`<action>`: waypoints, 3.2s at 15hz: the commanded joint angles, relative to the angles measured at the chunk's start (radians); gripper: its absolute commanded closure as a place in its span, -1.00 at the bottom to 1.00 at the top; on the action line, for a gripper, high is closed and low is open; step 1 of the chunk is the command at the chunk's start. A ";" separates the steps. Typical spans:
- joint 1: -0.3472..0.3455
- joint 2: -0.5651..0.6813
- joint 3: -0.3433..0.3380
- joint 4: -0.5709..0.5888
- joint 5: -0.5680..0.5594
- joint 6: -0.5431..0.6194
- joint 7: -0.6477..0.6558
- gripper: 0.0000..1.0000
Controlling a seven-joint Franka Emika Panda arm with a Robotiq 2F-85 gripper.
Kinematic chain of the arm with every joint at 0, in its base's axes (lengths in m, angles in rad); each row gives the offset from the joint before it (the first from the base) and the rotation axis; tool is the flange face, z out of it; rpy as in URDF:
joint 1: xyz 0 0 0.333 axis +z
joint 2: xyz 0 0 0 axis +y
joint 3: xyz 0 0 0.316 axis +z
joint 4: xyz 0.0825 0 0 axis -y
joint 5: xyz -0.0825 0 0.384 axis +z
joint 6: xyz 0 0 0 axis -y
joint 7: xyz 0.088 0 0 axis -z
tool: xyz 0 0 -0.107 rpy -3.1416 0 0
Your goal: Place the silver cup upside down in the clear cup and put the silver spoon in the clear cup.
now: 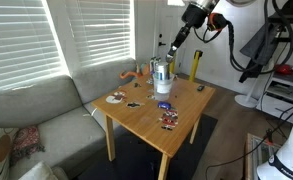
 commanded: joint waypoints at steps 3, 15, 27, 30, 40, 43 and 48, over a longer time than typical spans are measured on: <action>0.015 0.036 -0.023 0.013 0.083 -0.002 -0.045 0.98; -0.030 0.099 -0.070 -0.001 0.089 0.007 -0.084 0.98; -0.070 0.090 -0.125 0.022 0.135 0.023 -0.093 0.98; -0.087 0.079 -0.144 0.006 0.144 0.032 -0.091 0.98; -0.123 0.074 -0.188 -0.025 0.207 0.062 -0.072 0.98; -0.132 0.076 -0.188 -0.039 0.213 0.065 -0.052 0.98; -0.137 0.061 -0.190 -0.032 0.217 0.067 -0.032 0.98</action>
